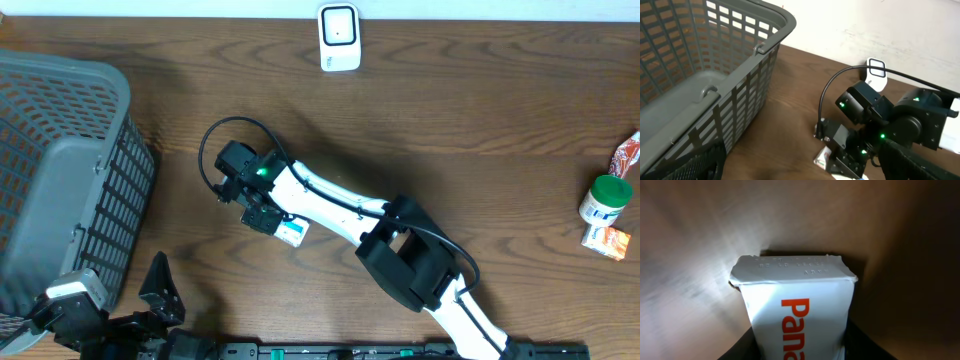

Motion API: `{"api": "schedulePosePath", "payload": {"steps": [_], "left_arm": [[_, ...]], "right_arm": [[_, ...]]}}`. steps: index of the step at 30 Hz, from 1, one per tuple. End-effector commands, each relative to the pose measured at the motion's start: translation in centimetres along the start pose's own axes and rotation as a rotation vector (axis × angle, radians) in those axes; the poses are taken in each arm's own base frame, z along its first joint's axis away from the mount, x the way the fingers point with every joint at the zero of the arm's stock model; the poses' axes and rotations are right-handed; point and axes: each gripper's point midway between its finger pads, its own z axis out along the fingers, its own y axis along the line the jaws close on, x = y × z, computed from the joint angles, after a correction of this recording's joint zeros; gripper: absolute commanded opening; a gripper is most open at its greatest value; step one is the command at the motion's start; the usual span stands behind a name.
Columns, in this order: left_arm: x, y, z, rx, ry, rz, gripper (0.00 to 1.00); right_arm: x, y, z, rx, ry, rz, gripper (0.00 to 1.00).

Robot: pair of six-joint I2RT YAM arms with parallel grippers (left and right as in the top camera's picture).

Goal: Scan the item barcode
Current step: 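Lift the Panadol box upright and carry it to the scanner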

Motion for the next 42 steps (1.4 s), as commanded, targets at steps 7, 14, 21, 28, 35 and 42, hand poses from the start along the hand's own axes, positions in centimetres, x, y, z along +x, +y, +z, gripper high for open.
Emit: {"api": "schedulePosePath", "payload": {"steps": [7,14,21,28,35,42], "left_arm": [[-0.1,-0.1,-0.1,0.008,-0.004,-0.003,0.97],[-0.1,-0.1,-0.1,0.008,-0.004,-0.003,0.97],[-0.1,-0.1,-0.1,0.008,-0.004,-0.003,0.98],[-0.1,-0.1,-0.1,0.008,-0.004,-0.003,0.97],[-0.1,-0.1,-0.1,0.008,-0.004,-0.003,0.97],[-0.1,-0.1,-0.1,0.008,-0.004,-0.003,0.97]], "right_arm": [[1.6,1.5,-5.2,-0.423,0.051,0.17,0.24],[0.9,-0.9,-11.2,-0.542,-0.016,0.264,0.22],[-0.1,-1.9,-15.3,-0.586,-0.112,0.228,0.22],[0.1,-1.6,-16.3,-0.597,-0.124,0.187,0.22],[0.6,-5.9,-14.1,-0.326,-0.096,0.073,0.17],[-0.5,-13.2,-13.3,0.07,-0.105,0.037,0.09]]}}
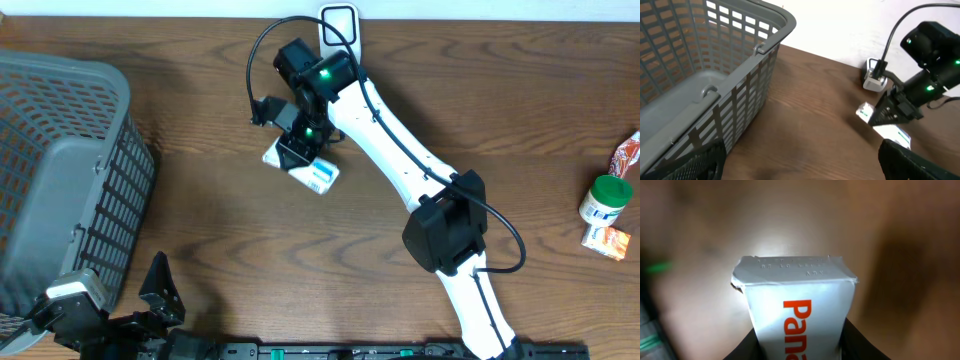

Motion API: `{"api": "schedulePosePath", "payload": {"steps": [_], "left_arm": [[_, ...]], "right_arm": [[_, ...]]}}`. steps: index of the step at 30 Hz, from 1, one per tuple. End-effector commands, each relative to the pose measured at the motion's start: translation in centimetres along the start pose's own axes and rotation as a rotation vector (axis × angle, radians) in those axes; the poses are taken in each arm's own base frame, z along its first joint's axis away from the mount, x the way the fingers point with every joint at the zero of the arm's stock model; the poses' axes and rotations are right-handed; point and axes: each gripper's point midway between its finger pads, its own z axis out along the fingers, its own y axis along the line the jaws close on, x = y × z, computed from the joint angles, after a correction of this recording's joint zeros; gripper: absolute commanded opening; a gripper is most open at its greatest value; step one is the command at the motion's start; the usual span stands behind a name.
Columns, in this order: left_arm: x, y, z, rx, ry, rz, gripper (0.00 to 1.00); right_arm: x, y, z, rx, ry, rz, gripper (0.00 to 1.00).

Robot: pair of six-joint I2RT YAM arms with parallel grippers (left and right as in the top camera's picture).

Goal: Scan the item barcode
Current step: 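Lift the Panadol box upright and carry it to the scanner, then hold the Panadol box in front of the scanner window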

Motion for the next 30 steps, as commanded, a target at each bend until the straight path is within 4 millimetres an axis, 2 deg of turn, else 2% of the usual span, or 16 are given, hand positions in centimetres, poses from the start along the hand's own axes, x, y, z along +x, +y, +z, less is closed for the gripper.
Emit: {"api": "schedulePosePath", "payload": {"steps": [1,6,12,15,20,21,25,30], "left_arm": [[-0.1,-0.1,-0.1,0.008,-0.004,-0.003,0.97],[-0.1,-0.1,-0.1,0.008,-0.004,-0.003,0.97],[-0.1,-0.1,-0.1,0.008,-0.004,-0.003,0.98],[-0.1,-0.1,-0.1,0.008,-0.004,-0.003,0.97],[-0.1,-0.1,-0.1,0.008,-0.004,-0.003,0.97],[-0.1,-0.1,-0.1,0.008,-0.004,-0.003,0.97],[-0.1,-0.1,-0.1,0.008,-0.004,-0.003,0.97],[-0.1,-0.1,-0.1,0.008,-0.004,-0.003,0.97]], "right_arm": [[-0.5,-4.5,-1.2,0.25,0.013,-0.051,0.09],[-2.3,-7.5,-2.3,0.418,-0.029,-0.126,0.11],[-4.3,-12.0,-5.1,0.643,-0.093,-0.144,0.11],[-5.3,-14.3,-6.7,0.729,-0.137,-0.168,0.15],[-6.9,-18.9,-10.9,0.927,-0.225,-0.189,0.14],[-7.5,-19.8,-11.9,0.965,-0.258,-0.205,0.16],[-8.7,-22.2,-14.2,1.09,-0.317,-0.219,0.18],[-9.9,-25.1,-15.5,1.279,-0.329,-0.259,0.17]]}}
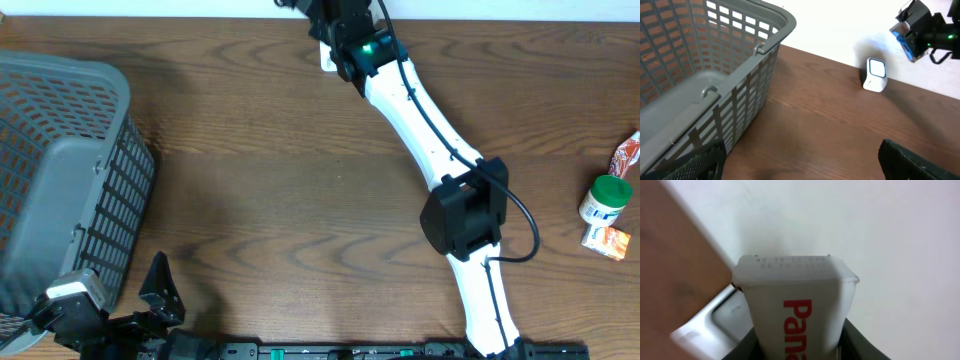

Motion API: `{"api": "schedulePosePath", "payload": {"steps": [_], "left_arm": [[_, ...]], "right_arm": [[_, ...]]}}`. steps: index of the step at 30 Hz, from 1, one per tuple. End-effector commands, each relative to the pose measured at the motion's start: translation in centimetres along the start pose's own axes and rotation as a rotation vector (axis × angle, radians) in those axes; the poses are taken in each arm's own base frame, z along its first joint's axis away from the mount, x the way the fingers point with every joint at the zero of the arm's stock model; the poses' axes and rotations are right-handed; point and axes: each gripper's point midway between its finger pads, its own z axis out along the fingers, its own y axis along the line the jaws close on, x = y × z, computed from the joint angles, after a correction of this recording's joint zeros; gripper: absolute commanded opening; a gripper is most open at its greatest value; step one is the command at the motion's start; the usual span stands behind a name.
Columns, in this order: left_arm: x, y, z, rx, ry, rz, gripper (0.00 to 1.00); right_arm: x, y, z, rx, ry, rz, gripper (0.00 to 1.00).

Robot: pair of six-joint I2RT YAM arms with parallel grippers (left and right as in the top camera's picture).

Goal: Scan the item barcode
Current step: 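Hold the Panadol box in front of the scanner window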

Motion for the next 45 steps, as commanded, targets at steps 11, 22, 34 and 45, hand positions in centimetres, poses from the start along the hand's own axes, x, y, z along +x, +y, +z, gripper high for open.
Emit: {"api": "schedulePosePath", "payload": {"steps": [11,22,34,45], "left_arm": [[-0.1,-0.1,-0.1,0.008,-0.004,-0.003,0.97],[-0.1,-0.1,-0.1,0.008,-0.004,-0.003,0.97],[-0.1,-0.1,-0.1,0.008,-0.004,-0.003,0.97],[-0.1,-0.1,-0.1,0.008,-0.004,-0.003,0.97]], "right_arm": [[3.6,4.0,8.7,0.298,0.026,-0.318,0.18],[4.1,9.1,10.8,0.276,-0.027,-0.388,0.18],[1.6,10.4,9.2,0.295,-0.036,-0.388,0.15],[-1.9,1.2,0.9,0.355,0.112,-0.182,0.16]]}}
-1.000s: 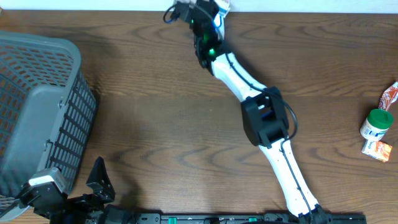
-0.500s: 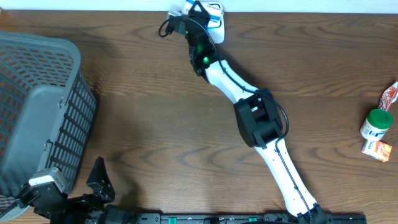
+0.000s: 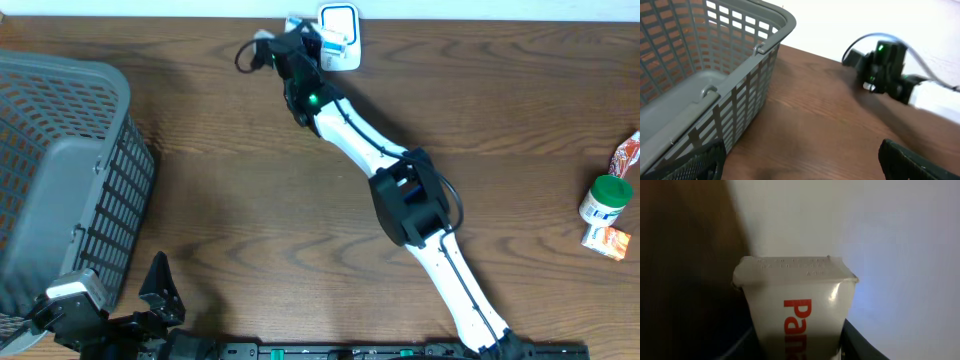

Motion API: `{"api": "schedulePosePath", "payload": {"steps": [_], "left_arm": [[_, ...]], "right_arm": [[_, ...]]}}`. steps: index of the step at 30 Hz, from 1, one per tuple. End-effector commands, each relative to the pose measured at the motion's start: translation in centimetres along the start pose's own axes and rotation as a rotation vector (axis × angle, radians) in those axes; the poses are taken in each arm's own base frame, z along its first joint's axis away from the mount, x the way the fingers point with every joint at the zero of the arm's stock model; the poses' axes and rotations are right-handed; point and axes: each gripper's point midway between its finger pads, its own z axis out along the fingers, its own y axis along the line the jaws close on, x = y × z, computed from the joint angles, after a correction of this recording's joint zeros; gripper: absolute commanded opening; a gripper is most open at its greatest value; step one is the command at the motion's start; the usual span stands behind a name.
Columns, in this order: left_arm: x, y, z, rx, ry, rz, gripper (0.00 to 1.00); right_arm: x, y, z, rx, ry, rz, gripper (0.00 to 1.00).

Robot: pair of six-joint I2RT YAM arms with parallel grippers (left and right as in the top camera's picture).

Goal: Scan the item barcode
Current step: 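Hold the Panadol box in front of the scanner window, then carry the Panadol box right and set it beside the jar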

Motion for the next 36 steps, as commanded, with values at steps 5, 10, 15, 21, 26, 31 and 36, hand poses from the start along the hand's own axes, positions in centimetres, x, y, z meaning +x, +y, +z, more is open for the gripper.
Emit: {"api": "schedulePosePath", "payload": {"steps": [5,10,15,21,26,31,36], "left_arm": [[-0.1,-0.1,-0.1,0.007,-0.004,-0.003,0.97],[-0.1,-0.1,-0.1,0.007,-0.004,-0.003,0.97],[-0.1,-0.1,-0.1,0.007,-0.004,-0.003,0.97],[-0.1,-0.1,-0.1,0.007,-0.004,-0.003,0.97],[-0.1,-0.1,-0.1,0.007,-0.004,-0.003,0.97],[-0.1,-0.1,-0.1,0.007,-0.004,-0.003,0.97],[-0.1,-0.1,-0.1,0.007,-0.004,-0.003,0.97]], "right_arm": [[5.6,-14.7,-7.9,0.152,0.242,0.415,0.12],[13.7,-11.8,-9.5,-0.02,0.487,0.442,0.14],[22.9,-6.7,-11.0,-0.238,0.757,0.532,0.14],[33.2,-1.9,-12.7,-0.478,1.023,0.785,0.07],[41.9,2.3,-15.1,-0.62,1.236,0.952,0.07],[48.3,5.7,-16.5,-0.62,1.362,1.028,0.08],[53.7,8.3,-18.0,-0.581,1.447,1.115,0.11]]}}
